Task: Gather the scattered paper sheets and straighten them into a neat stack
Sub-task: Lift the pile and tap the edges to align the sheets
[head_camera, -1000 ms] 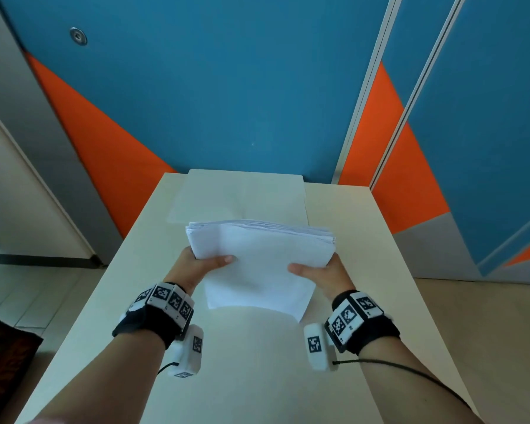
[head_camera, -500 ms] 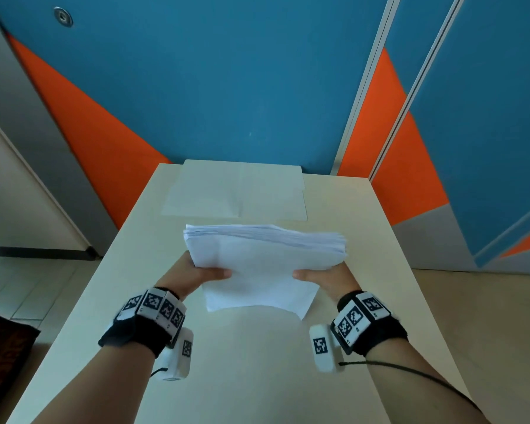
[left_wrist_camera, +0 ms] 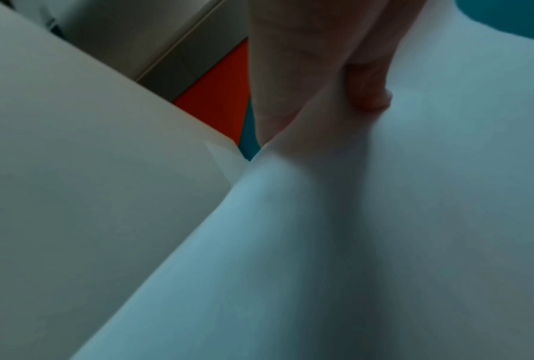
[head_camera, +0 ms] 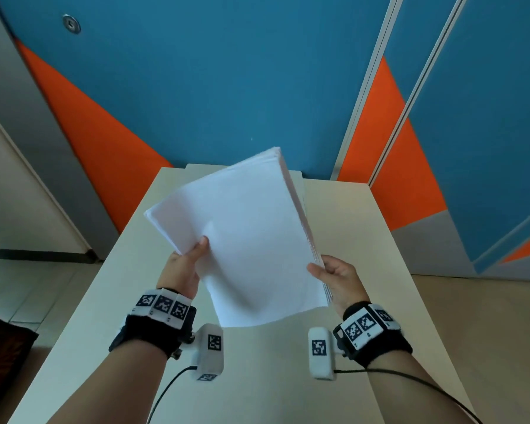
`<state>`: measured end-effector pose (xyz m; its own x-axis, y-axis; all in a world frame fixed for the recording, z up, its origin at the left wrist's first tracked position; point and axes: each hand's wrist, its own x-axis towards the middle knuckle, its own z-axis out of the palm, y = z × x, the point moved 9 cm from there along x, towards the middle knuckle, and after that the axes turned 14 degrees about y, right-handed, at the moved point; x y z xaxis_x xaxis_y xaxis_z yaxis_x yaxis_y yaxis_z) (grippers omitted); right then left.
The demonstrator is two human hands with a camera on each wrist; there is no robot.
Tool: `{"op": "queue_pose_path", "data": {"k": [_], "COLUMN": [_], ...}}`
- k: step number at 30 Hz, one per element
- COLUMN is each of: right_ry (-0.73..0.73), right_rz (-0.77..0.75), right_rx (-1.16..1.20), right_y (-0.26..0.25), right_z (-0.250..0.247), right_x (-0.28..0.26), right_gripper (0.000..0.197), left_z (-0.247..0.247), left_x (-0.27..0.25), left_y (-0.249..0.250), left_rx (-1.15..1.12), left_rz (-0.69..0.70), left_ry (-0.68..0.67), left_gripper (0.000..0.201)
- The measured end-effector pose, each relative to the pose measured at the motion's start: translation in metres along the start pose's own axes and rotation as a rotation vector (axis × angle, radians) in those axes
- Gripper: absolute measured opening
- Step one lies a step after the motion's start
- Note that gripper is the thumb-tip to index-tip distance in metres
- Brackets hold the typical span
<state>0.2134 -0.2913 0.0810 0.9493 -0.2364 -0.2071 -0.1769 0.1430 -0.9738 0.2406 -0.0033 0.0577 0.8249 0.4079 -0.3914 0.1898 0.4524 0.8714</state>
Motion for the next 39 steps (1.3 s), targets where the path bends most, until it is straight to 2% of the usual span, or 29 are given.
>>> {"op": "queue_pose_path", "data": {"k": [2, 4, 5, 7, 9, 10, 12, 13, 14, 15, 16, 18, 19, 20, 21, 22, 23, 26, 27, 29, 32, 36, 37, 39], "right_ry": [-0.001, -0.015, -0.034, -0.067, -0.083, -0.045, 0.062, 0.086, 0.085, 0.073, 0.072, 0.074, 0.06, 0.029, 0.0, -0.013, -0.009, 0.04, 0.055, 0.101, 0.179, 0.184, 0.169, 0.164], "right_rz": [0.02, 0.043, 0.063, 0.09, 0.099, 0.099, 0.064, 0.012, -0.047, -0.094, -0.112, -0.106, -0.103, -0.091, -0.075, -0.075, -0.079, -0.132, -0.158, -0.166, -0.118, 0.073, 0.111, 0.136], "right_rx": [0.153, 0.216, 0.242, 0.262, 0.233, 0.219, 0.202, 0.185, 0.156, 0.108, 0.059, -0.026, -0.068, -0.111, -0.149, -0.189, -0.216, -0.221, -0.224, -0.18, -0.134, -0.162, -0.179, -0.221], "right_y": [-0.004, -0.006, -0.006, -0.008, -0.012, -0.014, -0.022, -0.031, -0.042, -0.053, -0.058, -0.059, -0.057, -0.054, -0.052, -0.051, -0.05, -0.054, -0.058, -0.059, -0.044, 0.012, 0.023, 0.031], "right_z": [-0.003, 0.0, 0.003, 0.015, 0.03, 0.033, 0.03, 0.026, 0.023, 0.018, 0.012, 0.0, -0.001, 0.001, 0.006, 0.011, 0.015, 0.02, 0.023, 0.022, 0.013, 0.003, 0.002, 0.001], "right_x": [0.004, 0.004, 0.003, 0.001, -0.004, -0.005, -0.003, -0.003, -0.003, -0.004, -0.004, -0.002, -0.001, -0.001, -0.003, -0.005, -0.005, -0.003, -0.005, -0.003, 0.001, -0.002, -0.006, -0.012], "right_gripper": [0.043, 0.057, 0.057, 0.041, 0.034, 0.047, 0.096, 0.11, 0.114, 0.112, 0.109, 0.101, 0.096, 0.085, 0.063, 0.038, 0.023, 0.026, 0.027, 0.026, 0.016, 0.034, 0.032, 0.024], "left_z": [0.0, 0.001, 0.002, 0.008, 0.016, 0.018, 0.01, 0.0, -0.012, -0.022, -0.026, -0.026, -0.02, -0.014, -0.009, -0.005, -0.004, -0.005, -0.003, 0.004, 0.01, -0.015, -0.021, -0.028], "left_x": [-0.004, -0.006, -0.006, -0.011, -0.019, -0.022, -0.022, -0.017, -0.012, -0.008, -0.007, -0.009, -0.013, -0.017, -0.019, -0.022, -0.021, -0.016, -0.018, -0.024, -0.031, -0.011, -0.01, -0.007], "left_y": [-0.005, -0.005, -0.004, -0.004, -0.004, -0.003, 0.004, 0.013, 0.025, 0.039, 0.053, 0.068, 0.07, 0.069, 0.065, 0.062, 0.06, 0.055, 0.057, 0.063, 0.064, 0.012, -0.002, -0.015], "left_rx": [-0.033, -0.052, -0.074, -0.095, -0.081, -0.068, -0.061, -0.061, -0.048, -0.026, 0.009, 0.158, 0.247, 0.322, 0.363, 0.359, 0.332, 0.237, 0.203, 0.166, 0.176, 0.336, 0.364, 0.411], "left_rz": [-0.065, -0.094, -0.104, -0.137, -0.152, -0.146, -0.126, -0.088, -0.035, 0.023, 0.077, 0.145, 0.157, 0.162, 0.157, 0.145, 0.145, 0.215, 0.241, 0.299, 0.341, 0.182, 0.146, 0.128], "left_ry": [-0.001, -0.03, -0.046, -0.083, -0.151, -0.171, -0.175, -0.158, -0.148, -0.165, -0.223, -0.372, -0.441, -0.49, -0.509, -0.487, -0.431, -0.234, -0.204, -0.217, -0.287, -0.19, -0.164, -0.12], "left_gripper": [0.035, 0.027, 0.025, 0.028, 0.039, 0.049, 0.062, 0.052, 0.037, 0.03, 0.038, 0.073, 0.079, 0.08, 0.081, 0.081, 0.077, 0.035, 0.025, 0.016, 0.02, 0.049, 0.05, 0.036]}}
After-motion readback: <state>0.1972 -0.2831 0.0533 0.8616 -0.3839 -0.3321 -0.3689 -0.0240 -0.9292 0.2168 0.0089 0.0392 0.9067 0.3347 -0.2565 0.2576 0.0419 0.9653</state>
